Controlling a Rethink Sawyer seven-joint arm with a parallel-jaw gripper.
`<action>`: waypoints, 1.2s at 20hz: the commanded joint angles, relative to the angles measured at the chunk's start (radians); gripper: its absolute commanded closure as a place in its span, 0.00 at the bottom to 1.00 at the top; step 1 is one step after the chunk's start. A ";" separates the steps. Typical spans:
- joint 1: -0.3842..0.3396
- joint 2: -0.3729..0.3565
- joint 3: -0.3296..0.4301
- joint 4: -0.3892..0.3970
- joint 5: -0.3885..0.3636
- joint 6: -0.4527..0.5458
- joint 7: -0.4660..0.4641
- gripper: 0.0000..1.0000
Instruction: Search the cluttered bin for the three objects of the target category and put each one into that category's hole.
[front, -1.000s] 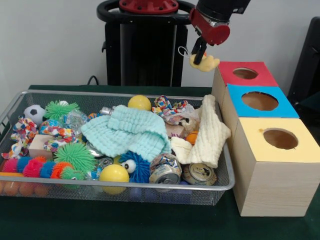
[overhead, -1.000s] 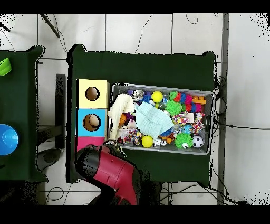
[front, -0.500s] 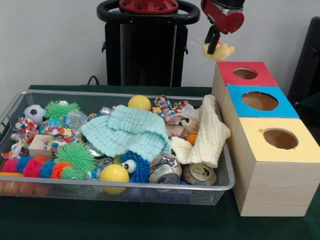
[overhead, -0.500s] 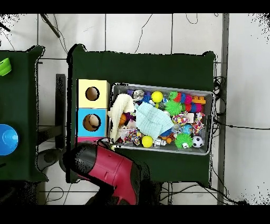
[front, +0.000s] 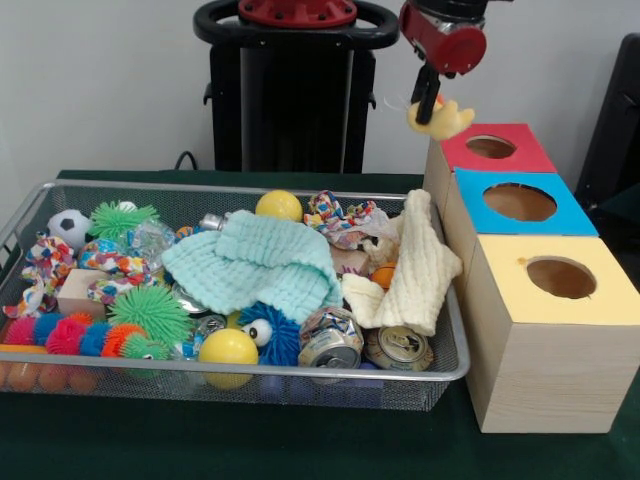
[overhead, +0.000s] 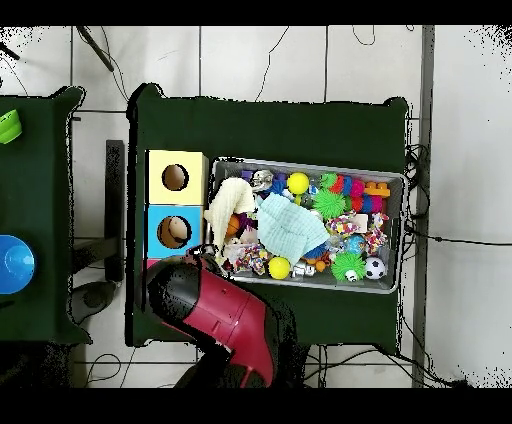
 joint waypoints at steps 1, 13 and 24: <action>-0.068 0.041 0.218 0.099 0.074 -0.181 0.126 1.00; -0.079 0.047 0.260 0.096 0.063 -0.222 0.166 1.00; -0.037 -0.037 0.204 0.055 0.031 0.039 0.194 1.00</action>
